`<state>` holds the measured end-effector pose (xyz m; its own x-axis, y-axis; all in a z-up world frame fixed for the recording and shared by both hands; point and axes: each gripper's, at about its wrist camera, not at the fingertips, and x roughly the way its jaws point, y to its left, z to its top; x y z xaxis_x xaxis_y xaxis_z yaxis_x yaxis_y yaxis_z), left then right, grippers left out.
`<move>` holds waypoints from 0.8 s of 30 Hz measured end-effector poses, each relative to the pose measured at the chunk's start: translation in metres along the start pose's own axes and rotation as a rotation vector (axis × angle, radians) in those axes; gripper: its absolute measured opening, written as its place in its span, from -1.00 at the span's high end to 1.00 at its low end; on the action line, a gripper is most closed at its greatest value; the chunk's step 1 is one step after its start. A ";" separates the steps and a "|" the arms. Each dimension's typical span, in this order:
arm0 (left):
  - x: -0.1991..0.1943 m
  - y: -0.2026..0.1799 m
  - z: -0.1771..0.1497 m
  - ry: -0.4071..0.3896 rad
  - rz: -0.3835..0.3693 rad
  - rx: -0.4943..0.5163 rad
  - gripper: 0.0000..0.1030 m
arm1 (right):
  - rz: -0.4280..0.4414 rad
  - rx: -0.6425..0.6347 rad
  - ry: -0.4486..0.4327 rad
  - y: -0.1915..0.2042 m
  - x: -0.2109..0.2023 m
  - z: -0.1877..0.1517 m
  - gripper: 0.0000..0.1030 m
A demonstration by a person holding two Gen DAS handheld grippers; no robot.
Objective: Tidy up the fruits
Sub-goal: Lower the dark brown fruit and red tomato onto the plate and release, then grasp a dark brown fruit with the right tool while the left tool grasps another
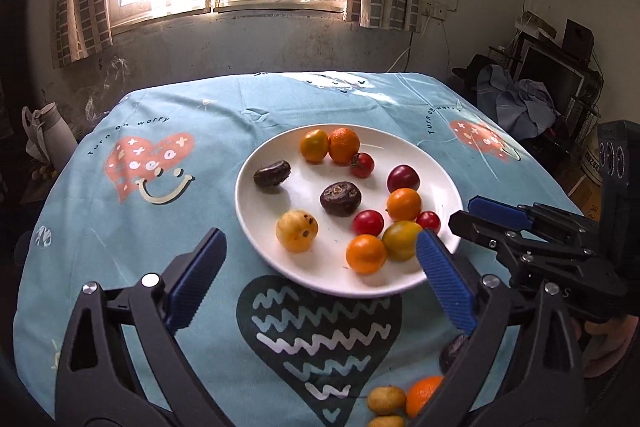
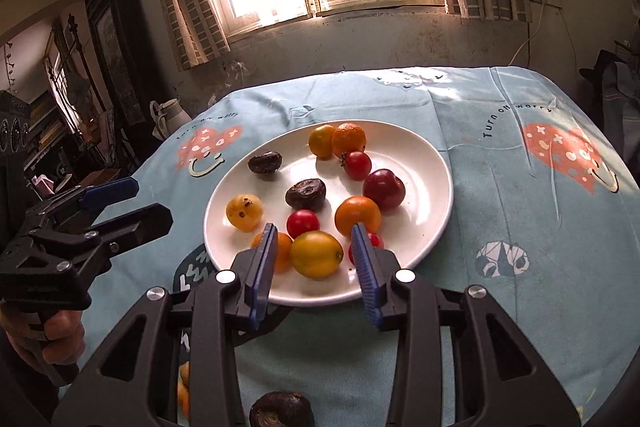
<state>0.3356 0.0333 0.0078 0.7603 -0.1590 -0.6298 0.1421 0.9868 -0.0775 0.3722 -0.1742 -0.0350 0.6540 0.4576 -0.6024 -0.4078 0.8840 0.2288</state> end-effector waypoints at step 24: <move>-0.044 0.017 -0.086 0.018 0.041 -0.102 -0.90 | -0.126 -0.176 0.203 0.022 -0.028 -0.083 0.26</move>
<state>0.2497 0.0601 -0.0322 0.7528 -0.1185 -0.6475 0.0448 0.9906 -0.1293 0.2922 -0.1751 -0.0762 0.5732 0.3011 -0.7621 -0.4473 0.8942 0.0169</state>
